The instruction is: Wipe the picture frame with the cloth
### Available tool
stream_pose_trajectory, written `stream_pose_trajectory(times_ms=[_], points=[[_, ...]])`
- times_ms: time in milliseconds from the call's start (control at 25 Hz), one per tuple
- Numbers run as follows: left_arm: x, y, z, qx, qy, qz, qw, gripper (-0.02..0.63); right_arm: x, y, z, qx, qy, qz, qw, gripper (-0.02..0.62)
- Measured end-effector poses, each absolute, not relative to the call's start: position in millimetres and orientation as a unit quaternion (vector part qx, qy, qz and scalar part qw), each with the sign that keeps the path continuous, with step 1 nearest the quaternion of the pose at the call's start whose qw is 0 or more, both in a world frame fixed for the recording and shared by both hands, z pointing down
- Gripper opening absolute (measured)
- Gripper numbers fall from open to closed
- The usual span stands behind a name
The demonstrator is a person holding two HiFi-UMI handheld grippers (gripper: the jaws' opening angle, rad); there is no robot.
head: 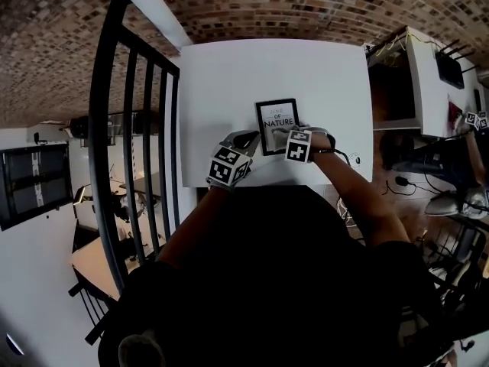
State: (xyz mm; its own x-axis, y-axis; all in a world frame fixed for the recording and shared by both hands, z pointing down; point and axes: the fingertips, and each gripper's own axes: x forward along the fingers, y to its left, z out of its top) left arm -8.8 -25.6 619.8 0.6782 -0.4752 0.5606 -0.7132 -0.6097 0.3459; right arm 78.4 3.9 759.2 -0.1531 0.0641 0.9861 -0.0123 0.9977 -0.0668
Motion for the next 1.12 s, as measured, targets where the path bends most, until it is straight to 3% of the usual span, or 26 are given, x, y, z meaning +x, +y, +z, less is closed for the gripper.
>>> stream_pose_trajectory(times_ms=[520, 1120], points=[[3.0, -15.9, 621.4, 0.874, -0.335, 0.215, 0.279, 0.002, 150.4, -6.2, 756.5, 0.036, -0.746, 0.072, 0.661, 0.112], [-12.8, 1.1, 627.4, 0.859, -0.363, 0.212, 0.293, 0.002, 24.1, 59.1, 746.8, -0.096, -0.776, -0.020, 0.623, 0.112]])
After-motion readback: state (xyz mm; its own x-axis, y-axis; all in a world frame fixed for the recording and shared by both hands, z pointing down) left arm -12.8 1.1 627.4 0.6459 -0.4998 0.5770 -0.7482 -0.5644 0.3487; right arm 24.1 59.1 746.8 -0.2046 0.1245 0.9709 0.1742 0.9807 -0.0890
